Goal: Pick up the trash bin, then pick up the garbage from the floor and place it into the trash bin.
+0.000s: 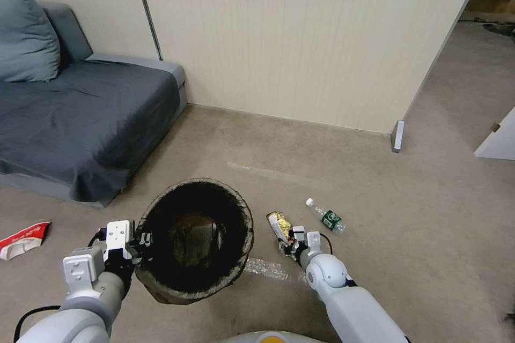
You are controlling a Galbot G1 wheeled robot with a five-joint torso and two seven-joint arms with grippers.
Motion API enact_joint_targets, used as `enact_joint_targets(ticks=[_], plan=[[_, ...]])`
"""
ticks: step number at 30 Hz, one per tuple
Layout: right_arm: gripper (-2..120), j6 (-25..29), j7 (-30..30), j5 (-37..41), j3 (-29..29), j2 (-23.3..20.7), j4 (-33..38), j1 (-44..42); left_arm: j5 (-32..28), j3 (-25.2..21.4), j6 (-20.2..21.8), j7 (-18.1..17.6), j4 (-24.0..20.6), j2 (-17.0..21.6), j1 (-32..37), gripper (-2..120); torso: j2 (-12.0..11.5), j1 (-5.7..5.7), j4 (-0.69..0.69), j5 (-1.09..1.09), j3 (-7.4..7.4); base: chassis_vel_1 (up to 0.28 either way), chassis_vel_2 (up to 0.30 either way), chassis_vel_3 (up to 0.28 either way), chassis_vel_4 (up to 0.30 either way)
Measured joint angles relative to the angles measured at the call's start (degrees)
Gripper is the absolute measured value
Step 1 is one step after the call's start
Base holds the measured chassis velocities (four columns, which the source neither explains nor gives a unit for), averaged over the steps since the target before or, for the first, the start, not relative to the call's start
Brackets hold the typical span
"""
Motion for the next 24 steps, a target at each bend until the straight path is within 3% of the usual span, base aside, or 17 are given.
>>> enact_joint_targets(ticks=[3,6,10,17,24], plan=[[28,0.0,-0.02,0.0,0.03,0.0,-0.04,0.01,-0.02,0.0,0.0,0.0,0.0,0.01,0.0,1,0.0,0.0,0.0,0.0,0.0,0.0,0.0,0.0,0.0],[10,0.0,-0.21,0.0,0.3,-0.03,-0.21,0.08,-0.07,0.0,0.03,-0.01,0.0,0.02,0.0,1,0.0,0.0,0.0,0.0,0.0,0.0,0.0,0.0,0.0],[0,0.01,-0.23,-0.02,0.47,-0.05,-0.22,0.08,-0.1,0.0,0.04,-0.01,0.0,0.05,0.0,1,0.0,0.0,0.0,0.0,0.0,0.0,0.0,0.0,0.0],[0,0.78,-0.16,-1.24,1.7,-0.11,1.66,-0.24,-0.27,-0.09,0.07,-0.03,0.0,0.17,0.02,1,0.0,0.0,0.0,0.01,0.0,0.0,0.0,0.0,0.0],[0,1.25,1.36,-1.46,3.86,-3.03,14.91,-1.24,-0.49,-0.12,0.09,-0.05,0.0,0.87,-0.23,1,0.0,0.0,0.0,0.0,0.0,0.0,0.0,0.0,0.0]])
